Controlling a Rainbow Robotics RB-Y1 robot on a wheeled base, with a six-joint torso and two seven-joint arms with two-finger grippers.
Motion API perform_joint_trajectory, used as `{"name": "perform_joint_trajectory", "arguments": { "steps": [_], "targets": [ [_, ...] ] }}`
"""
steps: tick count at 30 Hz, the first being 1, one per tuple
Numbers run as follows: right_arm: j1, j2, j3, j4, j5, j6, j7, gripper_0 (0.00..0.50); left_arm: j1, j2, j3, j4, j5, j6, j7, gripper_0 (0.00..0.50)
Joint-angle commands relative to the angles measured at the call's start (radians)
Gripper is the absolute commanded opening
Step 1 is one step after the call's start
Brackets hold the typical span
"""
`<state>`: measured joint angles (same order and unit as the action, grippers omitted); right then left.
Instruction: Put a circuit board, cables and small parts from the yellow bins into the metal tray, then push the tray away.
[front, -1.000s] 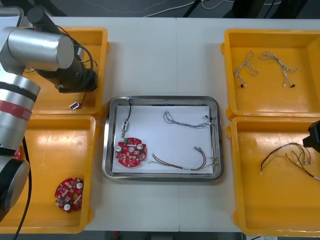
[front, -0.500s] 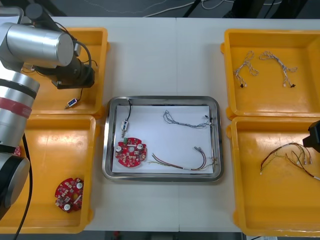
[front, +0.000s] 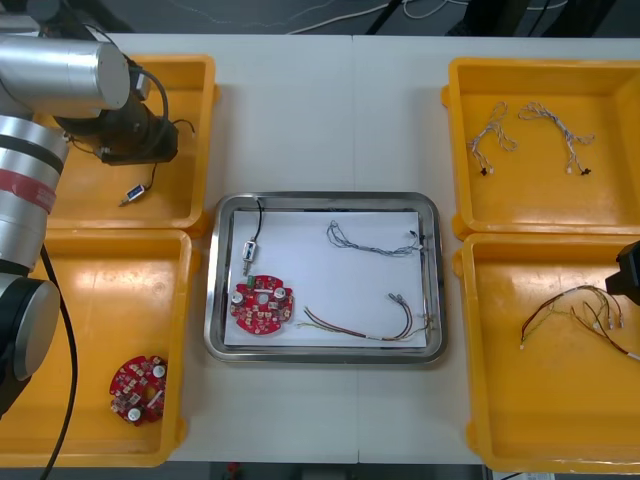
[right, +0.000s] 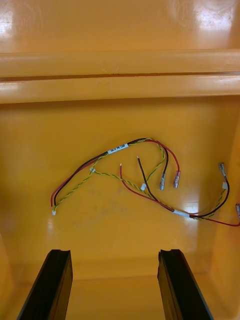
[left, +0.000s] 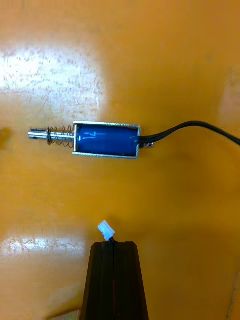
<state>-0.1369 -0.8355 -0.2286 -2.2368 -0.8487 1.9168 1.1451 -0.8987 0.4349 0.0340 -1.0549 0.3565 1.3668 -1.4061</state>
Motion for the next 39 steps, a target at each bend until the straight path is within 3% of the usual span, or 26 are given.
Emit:
{"name": "perform_joint_trajectory", "arguments": {
  "steps": [1,5,39],
  "targets": [
    [0.013,0.012,-0.031,-0.004,0.0,0.003,0.002,0.5,-0.089,0.03,0.02,0.049,-0.005,-0.032,-0.076,0.0],
    [0.013,0.012,-0.031,-0.004,0.0,0.003,0.002,0.5,-0.101,0.03,0.02,0.101,0.002,-0.094,-0.088,0.0],
    [0.013,0.012,-0.031,-0.004,0.0,0.003,0.002,0.5,-0.141,0.074,0.02,0.121,0.019,-0.115,-0.102,0.0]
  ]
}}
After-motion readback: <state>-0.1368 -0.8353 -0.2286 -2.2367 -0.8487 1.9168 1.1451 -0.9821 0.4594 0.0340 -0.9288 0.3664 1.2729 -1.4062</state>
